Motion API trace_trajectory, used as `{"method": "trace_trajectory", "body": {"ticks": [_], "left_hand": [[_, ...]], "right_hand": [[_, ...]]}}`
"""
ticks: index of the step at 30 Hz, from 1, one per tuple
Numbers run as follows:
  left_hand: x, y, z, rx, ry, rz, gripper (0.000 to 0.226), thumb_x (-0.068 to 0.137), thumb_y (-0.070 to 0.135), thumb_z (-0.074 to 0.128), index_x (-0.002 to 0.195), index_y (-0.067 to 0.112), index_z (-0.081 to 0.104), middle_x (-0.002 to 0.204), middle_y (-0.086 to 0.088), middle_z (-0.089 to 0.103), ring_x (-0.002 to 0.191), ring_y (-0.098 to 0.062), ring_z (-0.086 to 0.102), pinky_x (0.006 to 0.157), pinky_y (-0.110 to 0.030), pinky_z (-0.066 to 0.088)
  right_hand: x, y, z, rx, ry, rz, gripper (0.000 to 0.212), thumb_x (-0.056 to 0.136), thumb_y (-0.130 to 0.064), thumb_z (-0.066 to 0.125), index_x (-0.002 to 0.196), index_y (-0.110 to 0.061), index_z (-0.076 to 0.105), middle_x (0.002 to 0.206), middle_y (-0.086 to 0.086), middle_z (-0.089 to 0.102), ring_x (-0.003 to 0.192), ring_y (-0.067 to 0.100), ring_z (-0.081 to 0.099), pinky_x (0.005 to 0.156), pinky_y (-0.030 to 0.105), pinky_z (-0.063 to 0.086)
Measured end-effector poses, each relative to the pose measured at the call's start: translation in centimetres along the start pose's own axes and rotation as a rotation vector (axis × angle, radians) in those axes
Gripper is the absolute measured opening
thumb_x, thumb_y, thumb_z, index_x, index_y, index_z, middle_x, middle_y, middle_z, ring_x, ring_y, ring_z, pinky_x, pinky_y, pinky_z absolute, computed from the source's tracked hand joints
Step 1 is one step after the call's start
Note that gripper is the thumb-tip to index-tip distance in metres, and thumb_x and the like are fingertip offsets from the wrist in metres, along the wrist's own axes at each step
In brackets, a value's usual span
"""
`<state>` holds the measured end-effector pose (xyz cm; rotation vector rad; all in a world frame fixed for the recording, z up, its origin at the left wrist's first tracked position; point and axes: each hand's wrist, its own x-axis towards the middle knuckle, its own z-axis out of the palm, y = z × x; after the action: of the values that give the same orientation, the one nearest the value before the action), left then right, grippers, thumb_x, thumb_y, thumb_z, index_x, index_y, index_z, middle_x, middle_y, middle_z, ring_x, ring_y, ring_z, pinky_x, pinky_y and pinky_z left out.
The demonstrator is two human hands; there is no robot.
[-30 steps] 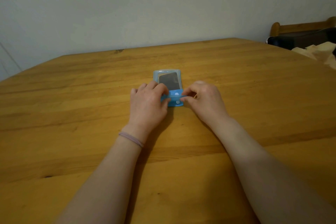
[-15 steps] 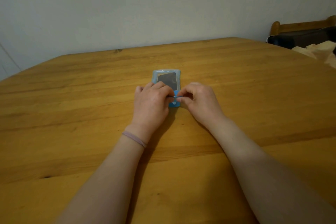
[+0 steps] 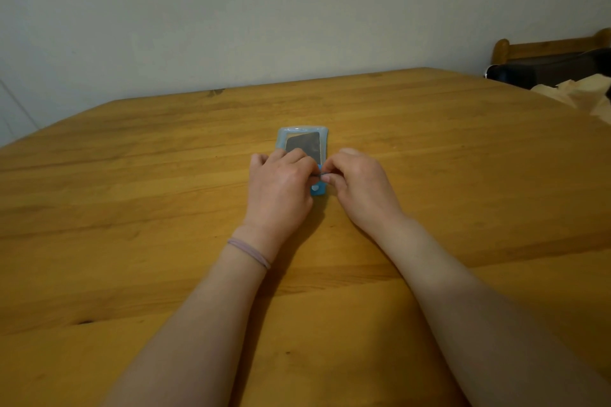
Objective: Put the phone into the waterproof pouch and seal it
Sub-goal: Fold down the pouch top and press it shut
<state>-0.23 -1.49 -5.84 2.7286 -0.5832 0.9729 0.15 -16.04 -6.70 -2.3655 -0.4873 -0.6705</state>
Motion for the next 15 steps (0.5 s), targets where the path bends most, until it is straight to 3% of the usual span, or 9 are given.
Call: {"method": "trace_trajectory", "body": {"ticks": [6,9,15], "left_hand": [[0.0,-0.4,0.1,-0.048,-0.015,-0.036,0.011,0.084,0.026,0.065,0.094,0.022,0.066,0.093,0.004,0.066,0.085,-0.02,0.059,0.074,-0.036,0.036],[0.0,-0.8,0.2,-0.093,-0.024,-0.061,0.012,0.082,0.016,0.068,0.093,0.016,0.069,0.093,-0.002,0.067,0.086,-0.025,0.061,0.076,-0.037,0.037],[0.1,-1.0,0.0,-0.191,-0.044,-0.01,0.009,0.084,0.007,0.065,0.089,0.008,0.072,0.086,-0.009,0.069,0.078,-0.029,0.063,0.073,-0.048,0.048]], "right_hand": [[0.0,0.2,0.0,0.023,0.061,0.076,0.004,0.089,-0.011,0.061,0.085,-0.012,0.062,0.088,-0.002,0.055,0.081,0.015,0.054,0.069,0.03,0.046],[-0.1,0.5,0.0,0.039,0.048,0.107,0.006,0.09,-0.012,0.06,0.086,-0.017,0.059,0.091,-0.003,0.054,0.081,0.012,0.053,0.069,0.025,0.043],[-0.1,0.3,-0.1,0.042,0.024,0.022,0.007,0.082,-0.014,0.07,0.089,-0.013,0.067,0.088,-0.002,0.059,0.084,0.014,0.055,0.072,0.026,0.046]]}}
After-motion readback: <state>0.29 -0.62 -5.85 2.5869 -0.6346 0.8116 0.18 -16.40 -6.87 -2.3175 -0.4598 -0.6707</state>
